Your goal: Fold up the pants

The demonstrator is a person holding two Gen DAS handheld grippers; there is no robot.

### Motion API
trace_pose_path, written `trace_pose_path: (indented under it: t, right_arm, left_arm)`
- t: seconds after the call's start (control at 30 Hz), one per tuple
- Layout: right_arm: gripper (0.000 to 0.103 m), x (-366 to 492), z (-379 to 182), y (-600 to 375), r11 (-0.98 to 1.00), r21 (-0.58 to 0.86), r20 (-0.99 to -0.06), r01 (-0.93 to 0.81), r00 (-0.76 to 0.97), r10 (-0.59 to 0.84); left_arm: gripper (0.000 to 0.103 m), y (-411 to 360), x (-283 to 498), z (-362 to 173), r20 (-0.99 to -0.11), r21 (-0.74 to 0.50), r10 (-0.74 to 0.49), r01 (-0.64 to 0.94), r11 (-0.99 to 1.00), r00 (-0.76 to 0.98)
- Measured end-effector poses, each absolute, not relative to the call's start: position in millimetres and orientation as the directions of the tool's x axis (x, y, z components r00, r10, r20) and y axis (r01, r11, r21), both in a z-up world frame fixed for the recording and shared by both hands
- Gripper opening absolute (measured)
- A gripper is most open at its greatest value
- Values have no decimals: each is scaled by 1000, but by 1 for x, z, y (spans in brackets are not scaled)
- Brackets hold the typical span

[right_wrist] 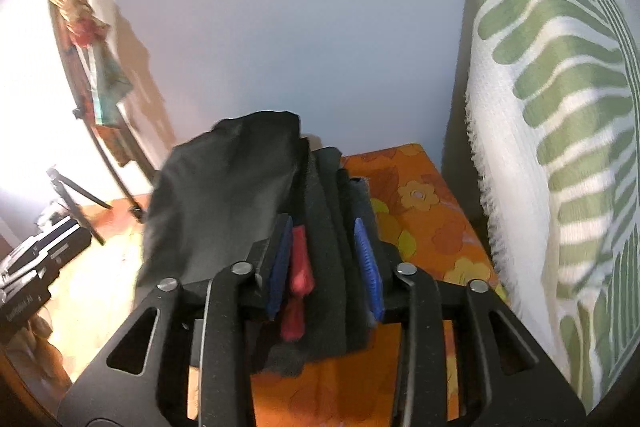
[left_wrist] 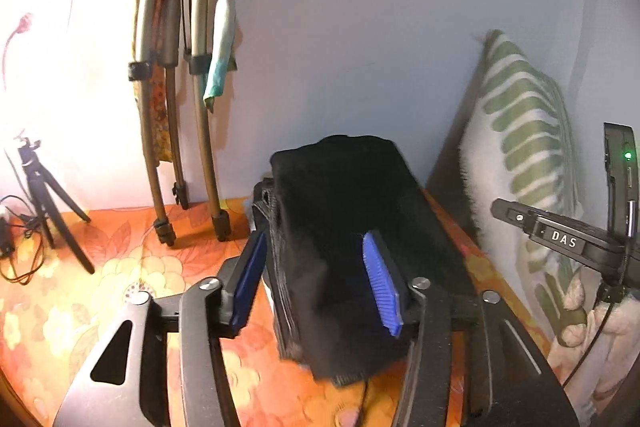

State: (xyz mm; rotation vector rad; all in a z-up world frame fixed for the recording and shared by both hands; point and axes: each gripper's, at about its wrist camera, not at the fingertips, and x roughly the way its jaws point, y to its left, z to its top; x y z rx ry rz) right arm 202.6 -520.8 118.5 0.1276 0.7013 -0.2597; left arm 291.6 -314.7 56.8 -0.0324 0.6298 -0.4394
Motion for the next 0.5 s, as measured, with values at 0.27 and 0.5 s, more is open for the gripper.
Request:
trace_pose_path:
  t: [0.27, 0.5]
  right_arm:
    - [46, 133, 125, -476, 968, 39, -638, 248, 752, -166]
    - [55, 70, 133, -435, 976, 24, -586, 219, 794, -164]
  left_arm:
    - [57, -294, 225, 77, -538, -171, -446, 425, 889, 715]
    - [67, -275, 164, 84, -524, -177, -462, 440, 881, 715]
